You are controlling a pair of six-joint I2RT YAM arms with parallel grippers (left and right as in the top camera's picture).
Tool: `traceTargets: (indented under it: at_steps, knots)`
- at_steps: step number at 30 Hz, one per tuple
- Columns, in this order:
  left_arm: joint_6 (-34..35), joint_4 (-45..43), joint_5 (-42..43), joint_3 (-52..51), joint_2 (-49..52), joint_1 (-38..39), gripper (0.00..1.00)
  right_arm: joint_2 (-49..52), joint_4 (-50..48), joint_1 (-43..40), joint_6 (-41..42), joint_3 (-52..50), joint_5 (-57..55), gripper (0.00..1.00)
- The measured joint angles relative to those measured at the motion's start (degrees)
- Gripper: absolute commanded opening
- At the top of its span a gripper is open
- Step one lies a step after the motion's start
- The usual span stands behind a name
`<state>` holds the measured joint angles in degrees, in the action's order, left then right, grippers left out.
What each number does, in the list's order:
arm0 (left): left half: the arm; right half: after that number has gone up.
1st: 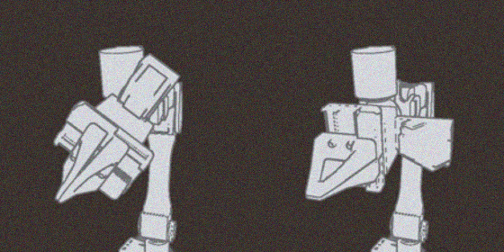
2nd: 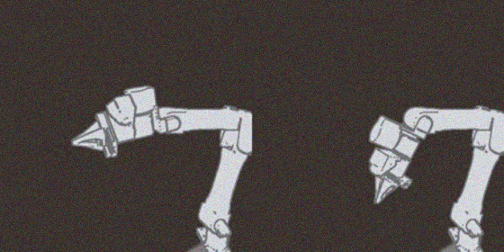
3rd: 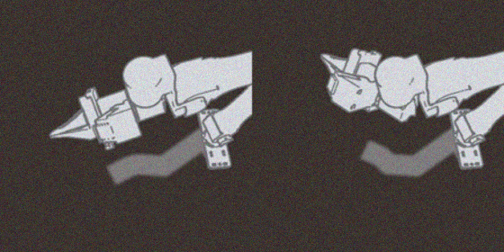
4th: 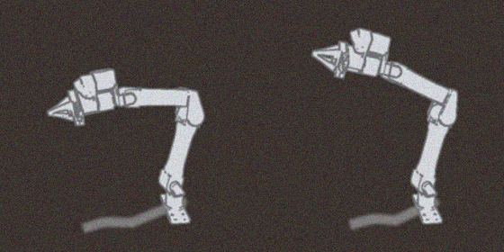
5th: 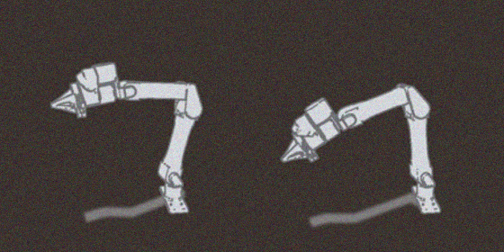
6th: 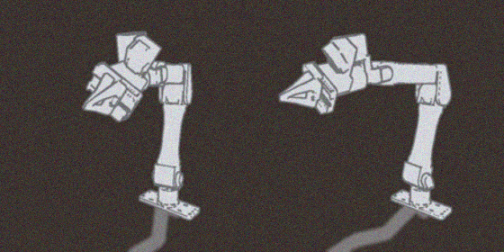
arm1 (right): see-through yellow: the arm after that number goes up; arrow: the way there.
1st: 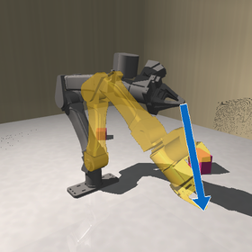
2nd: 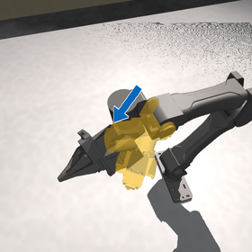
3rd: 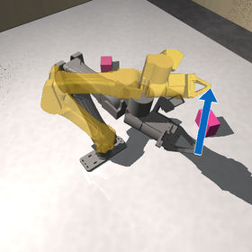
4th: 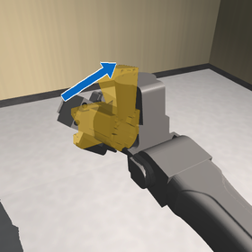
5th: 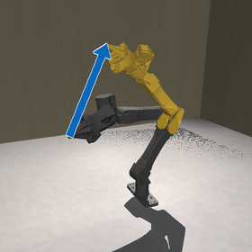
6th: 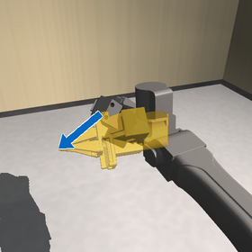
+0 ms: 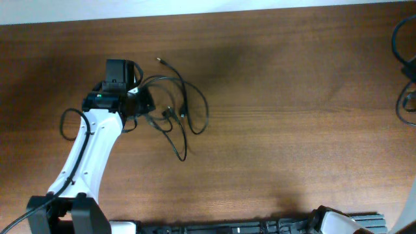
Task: Untangle cables
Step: 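Pull one cable with the right gripper out to the right side, then bring the right gripper back to grasp the remaining cables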
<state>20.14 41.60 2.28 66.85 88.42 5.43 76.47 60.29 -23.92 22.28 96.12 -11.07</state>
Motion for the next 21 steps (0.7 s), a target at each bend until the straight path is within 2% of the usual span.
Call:
traceTargets:
  at_steps: [3,8,11,13,17,18,20,21]
  knots:
    - [-4.13,-0.90,6.73,0.02,0.00,0.00,0.00,2.73,0.39,0.00,-2.71,0.11,4.83,0.04]
    - [-5.86,-0.92,9.62,0.02,0.00,0.00,0.00,10.32,0.44,0.00,-5.60,0.11,7.76,0.04]
    - [-5.86,-0.92,9.79,0.00,0.00,0.00,0.00,12.72,0.61,0.00,-5.97,0.11,3.28,0.04]
    - [-5.86,-0.92,9.86,0.00,0.00,0.00,0.00,13.07,1.14,-0.11,-3.91,0.11,-3.17,0.04]
    - [-5.86,-0.92,9.94,0.00,0.00,0.00,0.00,13.07,1.73,-1.62,-1.53,0.11,-7.80,0.04]
    - [-5.86,-0.90,9.97,0.00,0.00,0.00,0.00,13.07,1.70,-1.77,-1.33,0.11,-8.41,0.20]
    - [-5.86,-0.92,9.97,0.02,0.00,0.00,0.00,13.07,1.70,-1.97,-1.11,0.11,-8.63,0.66]
    - [-5.86,-0.92,9.97,0.02,0.02,0.00,0.00,13.07,1.68,-1.99,-1.07,0.11,-8.37,0.70]
